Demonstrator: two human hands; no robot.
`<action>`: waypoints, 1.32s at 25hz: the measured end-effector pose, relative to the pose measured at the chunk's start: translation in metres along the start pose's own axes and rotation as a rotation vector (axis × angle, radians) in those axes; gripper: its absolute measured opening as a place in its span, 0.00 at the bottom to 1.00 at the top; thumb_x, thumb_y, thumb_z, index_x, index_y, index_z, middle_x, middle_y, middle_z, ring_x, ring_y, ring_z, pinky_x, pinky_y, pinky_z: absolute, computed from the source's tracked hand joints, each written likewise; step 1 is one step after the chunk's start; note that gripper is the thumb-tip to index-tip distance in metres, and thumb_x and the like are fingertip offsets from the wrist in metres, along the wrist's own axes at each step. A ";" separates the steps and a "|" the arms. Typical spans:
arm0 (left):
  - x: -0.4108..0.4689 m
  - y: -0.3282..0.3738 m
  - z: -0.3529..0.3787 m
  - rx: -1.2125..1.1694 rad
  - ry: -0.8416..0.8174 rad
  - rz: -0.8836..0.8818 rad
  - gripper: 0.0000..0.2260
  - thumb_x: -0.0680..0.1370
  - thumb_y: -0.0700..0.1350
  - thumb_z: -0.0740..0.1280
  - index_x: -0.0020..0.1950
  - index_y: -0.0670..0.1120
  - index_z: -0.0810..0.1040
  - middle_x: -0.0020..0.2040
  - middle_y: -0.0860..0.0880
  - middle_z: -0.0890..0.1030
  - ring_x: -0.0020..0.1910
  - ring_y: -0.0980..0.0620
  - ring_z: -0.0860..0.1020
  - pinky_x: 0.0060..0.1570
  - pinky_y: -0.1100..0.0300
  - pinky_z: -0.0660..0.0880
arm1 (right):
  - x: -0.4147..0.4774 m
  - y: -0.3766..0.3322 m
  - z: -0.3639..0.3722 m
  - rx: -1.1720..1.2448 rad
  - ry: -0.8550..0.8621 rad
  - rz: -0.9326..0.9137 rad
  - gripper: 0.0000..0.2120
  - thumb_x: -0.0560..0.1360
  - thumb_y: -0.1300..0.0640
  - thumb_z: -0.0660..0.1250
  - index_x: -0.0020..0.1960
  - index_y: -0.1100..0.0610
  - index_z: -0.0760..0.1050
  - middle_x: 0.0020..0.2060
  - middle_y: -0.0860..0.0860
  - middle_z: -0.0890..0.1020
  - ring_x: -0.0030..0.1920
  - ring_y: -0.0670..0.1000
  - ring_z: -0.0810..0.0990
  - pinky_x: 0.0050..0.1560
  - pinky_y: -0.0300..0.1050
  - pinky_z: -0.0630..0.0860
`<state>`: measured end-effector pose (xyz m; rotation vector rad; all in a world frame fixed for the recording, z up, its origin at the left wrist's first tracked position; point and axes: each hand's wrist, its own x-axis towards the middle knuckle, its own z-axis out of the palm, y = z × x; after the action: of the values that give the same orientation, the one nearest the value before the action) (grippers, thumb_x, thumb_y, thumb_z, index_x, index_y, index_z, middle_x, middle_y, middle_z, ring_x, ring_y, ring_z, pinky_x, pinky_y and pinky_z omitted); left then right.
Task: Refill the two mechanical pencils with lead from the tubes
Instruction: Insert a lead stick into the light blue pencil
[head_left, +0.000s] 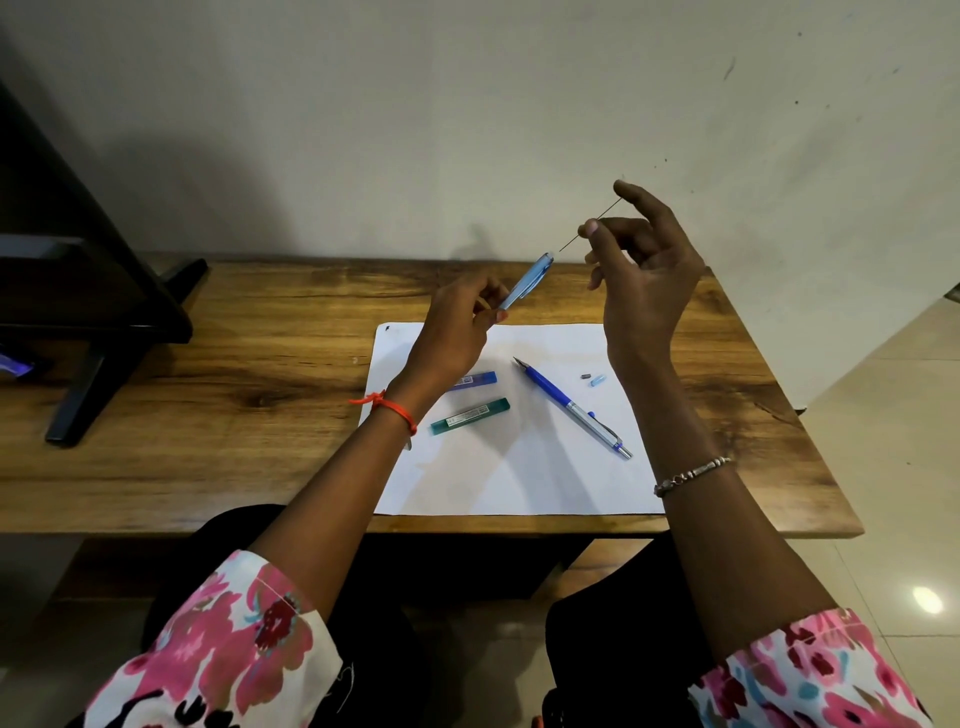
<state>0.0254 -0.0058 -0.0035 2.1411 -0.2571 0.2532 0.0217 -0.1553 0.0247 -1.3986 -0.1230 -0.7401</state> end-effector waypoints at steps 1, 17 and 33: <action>0.000 0.000 0.000 0.007 -0.001 0.001 0.07 0.74 0.33 0.65 0.52 0.35 0.76 0.50 0.40 0.79 0.42 0.52 0.73 0.36 0.80 0.67 | 0.000 0.000 0.000 -0.005 -0.003 0.001 0.17 0.71 0.65 0.69 0.59 0.60 0.76 0.36 0.56 0.82 0.35 0.53 0.77 0.30 0.41 0.72; 0.000 0.001 0.001 0.049 -0.013 0.005 0.08 0.75 0.33 0.65 0.53 0.37 0.76 0.52 0.40 0.79 0.45 0.53 0.73 0.36 0.81 0.67 | 0.001 0.004 0.000 -0.042 -0.048 0.026 0.15 0.69 0.63 0.70 0.55 0.52 0.78 0.32 0.45 0.83 0.34 0.47 0.79 0.42 0.51 0.74; 0.002 -0.002 -0.001 0.043 -0.009 -0.004 0.07 0.74 0.33 0.65 0.52 0.37 0.77 0.52 0.41 0.79 0.43 0.53 0.73 0.35 0.81 0.66 | 0.014 0.035 -0.039 -1.091 -0.657 0.572 0.15 0.61 0.66 0.77 0.47 0.67 0.82 0.43 0.62 0.82 0.38 0.52 0.76 0.27 0.40 0.64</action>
<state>0.0276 -0.0046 -0.0041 2.1860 -0.2544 0.2489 0.0383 -0.1966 -0.0059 -2.5269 0.2076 0.2457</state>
